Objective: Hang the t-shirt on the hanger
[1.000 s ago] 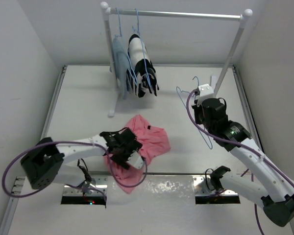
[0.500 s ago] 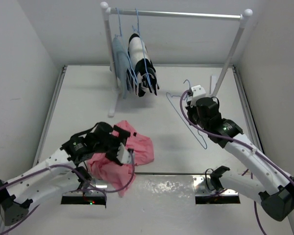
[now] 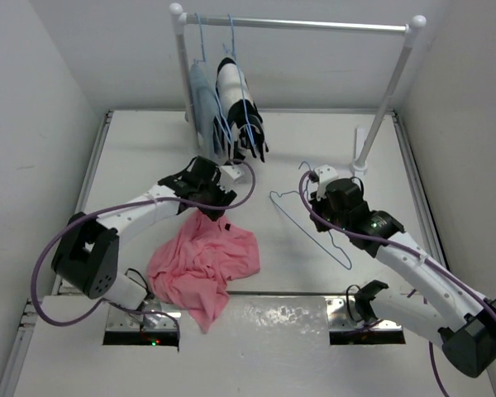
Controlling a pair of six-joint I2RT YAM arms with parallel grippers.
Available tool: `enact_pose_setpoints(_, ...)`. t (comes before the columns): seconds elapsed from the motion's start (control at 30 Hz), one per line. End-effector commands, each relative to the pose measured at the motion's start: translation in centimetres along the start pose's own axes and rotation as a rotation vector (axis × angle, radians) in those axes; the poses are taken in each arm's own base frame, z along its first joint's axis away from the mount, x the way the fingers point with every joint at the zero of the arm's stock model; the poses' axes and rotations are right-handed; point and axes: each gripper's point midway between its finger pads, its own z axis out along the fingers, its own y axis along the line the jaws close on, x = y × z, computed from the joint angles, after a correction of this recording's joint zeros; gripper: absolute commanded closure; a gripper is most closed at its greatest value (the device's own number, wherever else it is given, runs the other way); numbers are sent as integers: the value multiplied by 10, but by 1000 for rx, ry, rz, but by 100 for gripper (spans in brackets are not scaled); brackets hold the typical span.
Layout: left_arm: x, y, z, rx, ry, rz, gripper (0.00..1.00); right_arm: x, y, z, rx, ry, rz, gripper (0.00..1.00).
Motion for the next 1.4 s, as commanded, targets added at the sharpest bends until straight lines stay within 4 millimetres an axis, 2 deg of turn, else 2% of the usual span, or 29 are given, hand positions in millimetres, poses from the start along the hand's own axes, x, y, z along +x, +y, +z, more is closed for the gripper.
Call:
enact_pose_setpoints(0.0, -19, 28, -10, -206, -36, -297, 45, -16, 9, -4, -41, -61, 35, 100)
enact_pose_setpoints(0.17, -12, 60, 5, -405, -21, -427, 43, -16, 7, -6, -32, -65, 52, 100)
enact_pose_setpoints(0.3, 10, 57, 26, -415, 59, -462, 43, -15, 5, -9, -17, -60, 63, 100)
enact_pose_setpoints(0.37, 29, 53, 35, -423, 117, -476, 42, -16, 4, -10, -12, -61, 62, 100)
enact_pose_setpoints(0.53, 34, 58, 49, -436, 138, -456, 47, -15, 1, -12, 0, -58, 62, 100)
enact_pose_setpoints(0.63, 40, 62, 46, -474, 169, -467, 68, -12, 0, -12, 9, -50, 64, 100)
enact_pose_setpoints(0.67, 42, 60, 45, -468, 178, -475, 84, -13, 1, -12, 4, -57, 65, 100)
enact_pose_setpoints(0.7, 44, 56, 41, -457, 185, -479, 91, -15, 2, -12, -5, -62, 65, 100)
enact_pose_setpoints(0.77, 43, 54, 36, -447, 178, -492, 100, -16, 13, -10, -69, -59, 41, 100)
enact_pose_setpoints(0.8, 39, 53, 31, -442, 165, -490, 100, -17, 19, -10, -104, -58, 29, 100)
enact_pose_setpoints(0.9, 27, 56, 18, -433, 126, -453, 100, -23, 57, -14, -327, -51, -22, 100)
enact_pose_setpoints(0.93, 22, 56, 14, -417, 113, -420, 100, -29, 77, -22, -443, -65, -35, 100)
enact_pose_setpoints(1.0, 9, 53, 6, -376, 60, -375, 100, -42, 97, -32, -533, -103, -70, 100)
enact_pose_setpoints(1.03, 0, 52, -1, -359, 24, -344, 100, -44, 100, -33, -543, -110, -85, 100)
enact_pose_setpoints(1.13, -5, 41, -9, -290, -13, -297, 100, -51, 110, -34, -586, -140, -92, 100)
enact_pose_setpoints(1.27, 1, 32, -14, -257, -11, -300, 100, -61, 117, -28, -612, -172, -86, 100)
enact_pose_setpoints(1.37, -6, 32, -17, -246, -36, -288, 100, -67, 122, -19, -626, -193, -84, 100)
